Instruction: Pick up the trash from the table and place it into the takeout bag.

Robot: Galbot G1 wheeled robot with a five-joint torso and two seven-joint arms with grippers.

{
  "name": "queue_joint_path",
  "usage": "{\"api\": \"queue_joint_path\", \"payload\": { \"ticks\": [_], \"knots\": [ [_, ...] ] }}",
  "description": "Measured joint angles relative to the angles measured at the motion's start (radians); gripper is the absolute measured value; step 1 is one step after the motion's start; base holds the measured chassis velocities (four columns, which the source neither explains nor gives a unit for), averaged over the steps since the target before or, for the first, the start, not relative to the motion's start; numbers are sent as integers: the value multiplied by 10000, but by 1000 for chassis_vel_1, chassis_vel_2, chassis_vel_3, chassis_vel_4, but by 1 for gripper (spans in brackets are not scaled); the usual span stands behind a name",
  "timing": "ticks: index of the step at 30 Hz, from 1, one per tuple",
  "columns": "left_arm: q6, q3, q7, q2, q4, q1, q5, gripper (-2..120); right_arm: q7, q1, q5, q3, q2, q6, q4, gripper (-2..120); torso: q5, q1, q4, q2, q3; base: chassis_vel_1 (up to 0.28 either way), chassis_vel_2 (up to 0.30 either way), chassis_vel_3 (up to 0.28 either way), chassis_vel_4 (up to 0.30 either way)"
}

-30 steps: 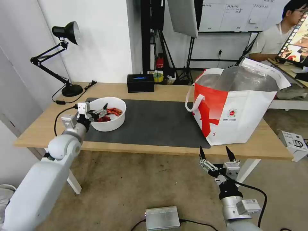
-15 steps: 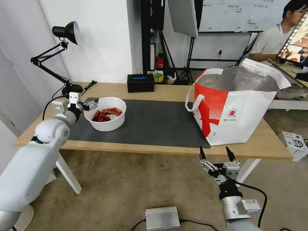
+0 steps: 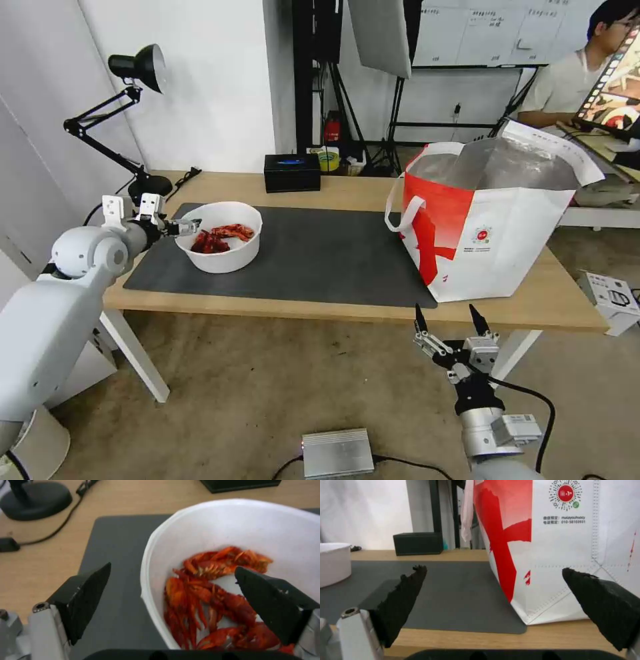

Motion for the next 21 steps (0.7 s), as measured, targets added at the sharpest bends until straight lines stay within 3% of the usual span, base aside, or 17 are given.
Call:
{"api": "queue_joint_path", "payload": {
  "ticks": [21],
  "knots": [
    [-8,438,50,-441,800,-297,133,100,0,0,0,0,0,0,0,100,0,0,-2,0,0,0,0,0,0]
  ]
}}
